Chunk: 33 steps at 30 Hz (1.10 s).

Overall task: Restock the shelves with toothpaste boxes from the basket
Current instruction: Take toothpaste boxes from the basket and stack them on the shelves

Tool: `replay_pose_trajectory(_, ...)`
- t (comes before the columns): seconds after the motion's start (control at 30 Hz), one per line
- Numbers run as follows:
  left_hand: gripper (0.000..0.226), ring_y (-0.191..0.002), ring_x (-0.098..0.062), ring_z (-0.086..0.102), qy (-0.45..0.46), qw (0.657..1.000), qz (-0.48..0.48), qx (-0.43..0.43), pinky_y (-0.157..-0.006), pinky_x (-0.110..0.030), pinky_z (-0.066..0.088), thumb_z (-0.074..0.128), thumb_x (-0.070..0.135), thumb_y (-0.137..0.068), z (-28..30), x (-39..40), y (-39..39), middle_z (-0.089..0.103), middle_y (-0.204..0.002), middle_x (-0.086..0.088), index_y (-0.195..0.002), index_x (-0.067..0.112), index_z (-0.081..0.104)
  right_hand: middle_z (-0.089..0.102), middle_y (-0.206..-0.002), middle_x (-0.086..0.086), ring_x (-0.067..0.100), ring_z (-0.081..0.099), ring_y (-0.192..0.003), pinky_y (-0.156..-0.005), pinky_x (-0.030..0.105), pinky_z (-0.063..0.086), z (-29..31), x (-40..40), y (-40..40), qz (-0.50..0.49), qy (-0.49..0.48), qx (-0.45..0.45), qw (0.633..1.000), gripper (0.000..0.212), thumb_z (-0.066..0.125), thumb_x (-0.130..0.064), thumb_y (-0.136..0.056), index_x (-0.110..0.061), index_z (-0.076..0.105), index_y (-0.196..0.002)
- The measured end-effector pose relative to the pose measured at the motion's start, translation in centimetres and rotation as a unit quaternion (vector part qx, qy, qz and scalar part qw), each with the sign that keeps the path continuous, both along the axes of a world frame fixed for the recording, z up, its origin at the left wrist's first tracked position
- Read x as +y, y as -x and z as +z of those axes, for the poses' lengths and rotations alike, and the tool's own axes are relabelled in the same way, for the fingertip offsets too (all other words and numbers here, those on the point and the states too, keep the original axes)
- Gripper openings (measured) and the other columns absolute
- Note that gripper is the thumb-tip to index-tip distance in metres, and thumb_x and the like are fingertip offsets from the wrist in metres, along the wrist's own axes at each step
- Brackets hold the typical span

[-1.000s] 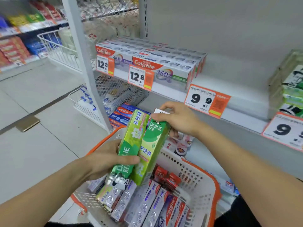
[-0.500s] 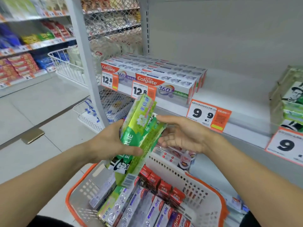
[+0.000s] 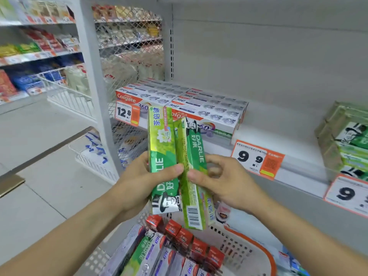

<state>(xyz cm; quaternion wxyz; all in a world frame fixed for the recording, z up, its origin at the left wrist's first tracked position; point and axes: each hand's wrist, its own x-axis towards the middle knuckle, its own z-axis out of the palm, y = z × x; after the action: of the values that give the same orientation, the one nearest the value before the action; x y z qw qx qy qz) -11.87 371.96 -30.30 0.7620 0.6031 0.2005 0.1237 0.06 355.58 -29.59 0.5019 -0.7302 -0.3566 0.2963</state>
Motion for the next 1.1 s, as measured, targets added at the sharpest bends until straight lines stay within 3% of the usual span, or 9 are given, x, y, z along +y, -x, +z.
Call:
replay_pose_trajectory(0.17, 0.062, -0.096, -0.036, 0.073, 0.008, 1.0, 0.012, -0.027, -0.08, -0.043, 0.059, 0.084, 0.013, -0.065, 0.2, -1.3, -1.5, 0.075, -0.108, -0.017, -0.121, 0.0, 0.06, 0.073, -0.096, -0.013, 0.005, 0.071, -0.081, -0.075, 0.033, 0.058, -0.4, -0.5, 0.3, -0.06, 0.021, -0.092, 0.994, 0.073, 0.074, -0.079, -0.051, -0.04, 0.058, -0.11)
replay_pose_trajectory(0.27, 0.051, -0.095, -0.036, 0.074, 0.037, 0.998, 0.011, -0.058, -0.076, -0.043, 0.061, 0.078, 0.012, -0.069, 0.7, -2.1, -2.4, 0.075, -0.107, -0.016, -0.117, 0.001, 0.064, 0.074, -0.097, -0.005, 0.016, 0.071, -0.085, -0.081, 0.042, 0.059, 1.0, -1.9, -0.2, -0.036, 0.01, -0.04, 0.999, 0.059, 0.081, -0.057, -0.069, -0.036, 0.059, -0.12)
replay_pose_trajectory(0.4, 0.054, -0.102, -0.037, 0.072, 0.055, 0.994, -0.008, -0.092, -0.09, -0.052, 0.057, 0.075, 0.013, -0.073, 1.1, -3.5, -3.7, 0.074, -0.113, -0.016, -0.124, 0.001, 0.06, 0.068, -0.11, 0.02, 0.042, 0.066, -0.101, -0.09, 0.065, 0.049, 3.0, -5.0, -1.2, -0.033, -0.012, 0.0, 0.999, 0.051, 0.083, -0.033, -0.078, -0.036, 0.065, -0.126)
replay_pose_trajectory(0.5, 0.054, -0.106, -0.031, 0.071, 0.022, 0.995, -0.027, -0.092, -0.091, -0.046, 0.057, 0.076, 0.014, -0.075, 1.0, -5.0, -4.6, 0.074, -0.114, -0.011, -0.125, 0.004, 0.058, 0.066, -0.112, 0.025, 0.039, 0.07, -0.098, -0.089, 0.051, 0.055, 4.5, -7.5, -1.5, -0.093, -0.026, 0.001, 0.995, 0.053, 0.084, -0.02, -0.07, -0.027, 0.069, -0.121)
replay_pose_trajectory(0.6, 0.072, -0.1, -0.031, 0.073, -0.025, 0.996, -0.068, -0.06, -0.086, -0.046, 0.059, 0.09, 0.036, -0.064, 0.7, -6.6, -4.9, 0.075, -0.11, -0.012, -0.122, 0.008, 0.056, 0.072, -0.104, 0.015, 0.023, 0.072, -0.087, -0.083, 0.034, 0.058, 6.8, -10.8, -2.5, -0.16, -0.005, -0.11, 0.981, 0.054, 0.085, -0.027, -0.063, -0.026, 0.071, -0.115)
replay_pose_trajectory(0.7, 0.079, -0.096, -0.025, 0.074, -0.058, 0.991, -0.121, -0.02, -0.078, -0.041, 0.06, 0.092, 0.048, -0.058, 0.8, -8.5, -4.9, 0.075, -0.109, -0.011, -0.12, 0.014, 0.057, 0.074, -0.098, 0.002, 0.021, 0.07, -0.092, -0.088, 0.04, 0.058, 9.3, -15.0, -4.4, -0.226, 0.022, -0.259, 0.939, 0.055, 0.09, -0.034, -0.059, -0.029, 0.072, -0.111)
replay_pose_trajectory(0.83, 0.08, -0.099, -0.044, 0.069, -0.045, 0.986, -0.162, -0.008, -0.087, -0.06, 0.052, 0.092, 0.032, -0.054, 1.4, -11.6, -5.0, 0.07, -0.112, -0.023, -0.121, 0.008, 0.056, 0.074, -0.104, -0.004, 0.014, 0.069, -0.1, -0.099, 0.034, 0.051, 11.8, -20.6, -6.9, -0.273, 0.096, -0.394, 0.872, 0.05, 0.093, -0.018, -0.064, -0.033, 0.072, -0.107)
replay_pose_trajectory(1.0, 0.064, -0.093, -0.039, 0.073, -0.007, 0.988, -0.151, -0.038, -0.078, -0.048, 0.06, 0.085, -0.002, -0.065, 2.9, -14.9, -5.9, 0.073, -0.105, -0.024, -0.122, 0.001, 0.055, 0.071, -0.114, 0.001, 0.024, 0.063, -0.111, -0.099, 0.033, 0.046, 11.6, -24.6, -10.3, -0.303, 0.174, -0.44, 0.827, 0.045, 0.089, -0.016, -0.071, -0.029, 0.074, -0.111)
replay_pose_trajectory(1.1, 0.058, -0.099, -0.038, 0.072, -0.026, 0.99, -0.137, -0.038, -0.082, -0.045, 0.061, 0.078, 0.003, -0.067, 3.4, -15.8, -7.0, 0.073, -0.109, -0.021, -0.121, 0.001, 0.058, 0.068, -0.118, 0.004, 0.029, 0.06, -0.114, -0.1, 0.038, 0.047, 9.8, -25.4, -12.2, -0.296, 0.187, -0.449, 0.822, 0.045, 0.087, -0.016, -0.074, -0.028, 0.073, -0.115)
